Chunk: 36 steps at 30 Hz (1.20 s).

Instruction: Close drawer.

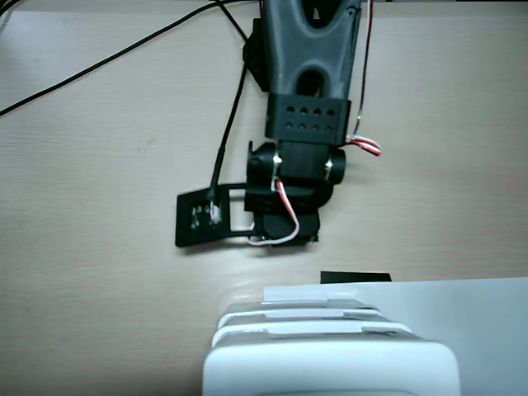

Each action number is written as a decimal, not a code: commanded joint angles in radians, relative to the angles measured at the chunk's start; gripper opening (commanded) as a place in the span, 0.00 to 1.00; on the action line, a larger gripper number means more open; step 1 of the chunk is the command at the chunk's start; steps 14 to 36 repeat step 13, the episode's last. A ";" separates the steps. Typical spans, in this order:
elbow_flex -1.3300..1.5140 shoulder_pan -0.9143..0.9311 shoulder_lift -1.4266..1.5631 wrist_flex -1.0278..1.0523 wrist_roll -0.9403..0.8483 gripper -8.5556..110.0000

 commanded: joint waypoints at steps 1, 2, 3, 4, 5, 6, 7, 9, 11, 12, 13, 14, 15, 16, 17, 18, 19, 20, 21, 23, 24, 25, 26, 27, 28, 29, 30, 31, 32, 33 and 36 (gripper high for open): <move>0.020 0.008 0.061 0.006 0.011 0.07; 0.031 0.006 0.069 0.006 0.012 0.07; 0.037 0.005 0.074 0.006 0.012 0.07; 0.043 0.005 0.074 0.006 0.009 0.07; 0.044 0.005 0.074 0.006 0.006 0.07; 0.044 0.006 0.074 0.006 0.005 0.07; 0.043 0.009 0.075 0.006 0.005 0.07; 0.040 0.014 0.077 0.006 0.006 0.07; 0.041 0.014 0.080 0.006 0.008 0.07; 0.043 0.012 0.081 0.006 0.009 0.07; 0.044 0.011 0.081 0.006 0.009 0.07; 0.044 0.011 0.081 0.006 0.009 0.07; 0.044 0.011 0.081 0.006 0.009 0.07; 0.044 0.011 0.081 0.006 0.009 0.07; 0.044 0.011 0.081 0.006 0.009 0.07; 0.044 0.011 0.081 0.006 0.009 0.07; 0.044 0.011 0.081 0.006 0.009 0.07; 0.044 0.011 0.081 0.006 0.009 0.07; 0.044 0.011 0.081 0.006 0.009 0.07; 0.044 0.011 0.081 0.006 0.009 0.07; 0.044 0.011 0.081 0.006 0.009 0.07; 0.044 0.011 0.081 0.006 0.009 0.07; 0.044 0.011 0.081 0.006 0.009 0.07; 0.044 0.011 0.081 0.006 0.009 0.07; 0.044 0.011 0.081 0.006 0.009 0.07; 0.044 0.011 0.081 0.006 0.009 0.07; 0.044 0.011 0.081 0.006 0.009 0.07; 0.044 0.011 0.081 0.006 0.009 0.07; 0.044 0.011 0.081 0.006 0.009 0.07; 0.044 0.011 0.081 0.006 0.009 0.07; 0.044 0.011 0.081 0.006 0.009 0.07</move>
